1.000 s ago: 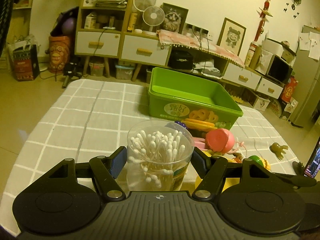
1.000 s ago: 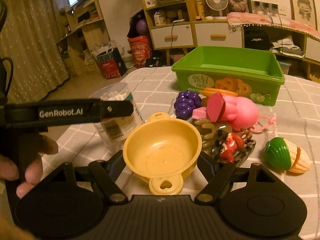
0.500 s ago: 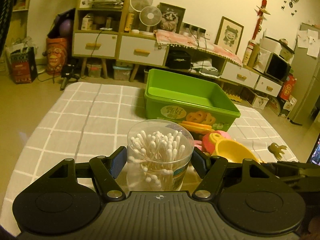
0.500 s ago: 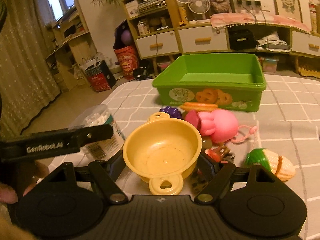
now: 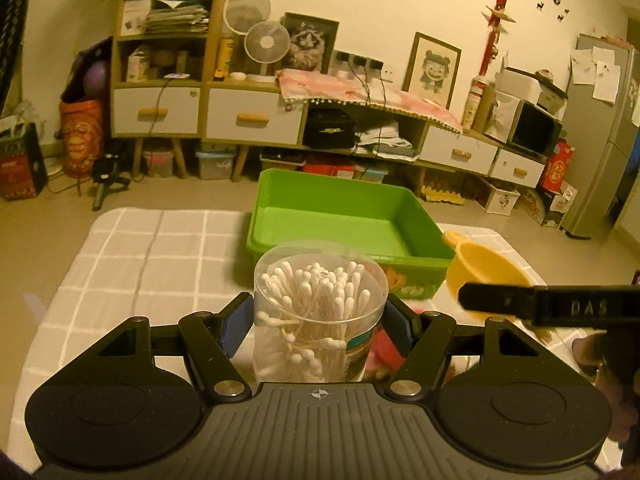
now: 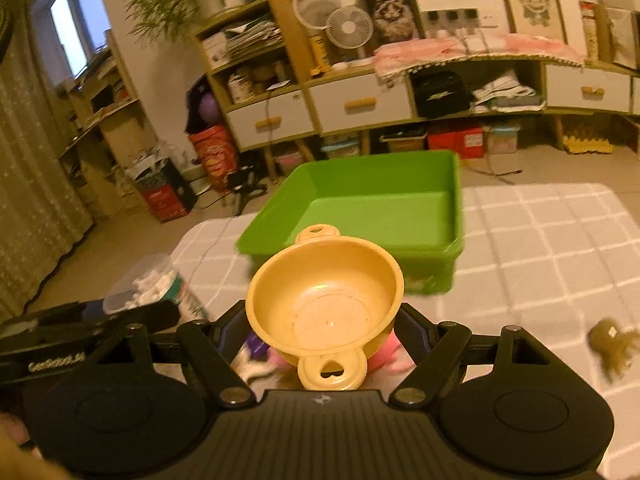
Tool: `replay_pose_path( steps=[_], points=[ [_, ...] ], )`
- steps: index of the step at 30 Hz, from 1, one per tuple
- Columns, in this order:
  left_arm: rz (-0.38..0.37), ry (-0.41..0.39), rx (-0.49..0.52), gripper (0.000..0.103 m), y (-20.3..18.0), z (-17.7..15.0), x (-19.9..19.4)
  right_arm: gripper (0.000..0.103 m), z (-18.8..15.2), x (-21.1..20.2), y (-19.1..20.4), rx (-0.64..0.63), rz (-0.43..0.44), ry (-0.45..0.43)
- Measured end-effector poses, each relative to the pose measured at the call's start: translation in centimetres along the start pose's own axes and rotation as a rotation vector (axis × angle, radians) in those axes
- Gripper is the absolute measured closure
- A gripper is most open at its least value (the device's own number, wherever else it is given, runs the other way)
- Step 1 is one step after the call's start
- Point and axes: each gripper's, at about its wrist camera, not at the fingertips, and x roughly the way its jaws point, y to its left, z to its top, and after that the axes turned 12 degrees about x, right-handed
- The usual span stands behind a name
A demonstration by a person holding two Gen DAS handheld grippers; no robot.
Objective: Organize rigid objects
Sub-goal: 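Carry the jar with the left tool while the right tool carries the bowl toward the green bin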
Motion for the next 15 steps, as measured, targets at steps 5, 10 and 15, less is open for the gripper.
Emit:
replay_pose_path(
  steps=[5, 10, 15],
  points=[
    [-0.015, -0.015, -0.016, 0.031, 0.4, 1.8, 2.3, 0.05, 2.8, 1.5, -1.7, 0.045, -0.029, -0.022],
    [-0.012, -0.038, -0.008, 0.031, 0.4, 4.1, 4.9, 0.05, 5.3, 3.5, -2.6, 0.05, -0.053, -0.035],
    [-0.009, -0.03, -0.012, 0.031, 0.6, 5.8, 8.2, 0.05, 6.8, 5.7, -3.6, 0.072, -0.073, -0.03]
  ],
)
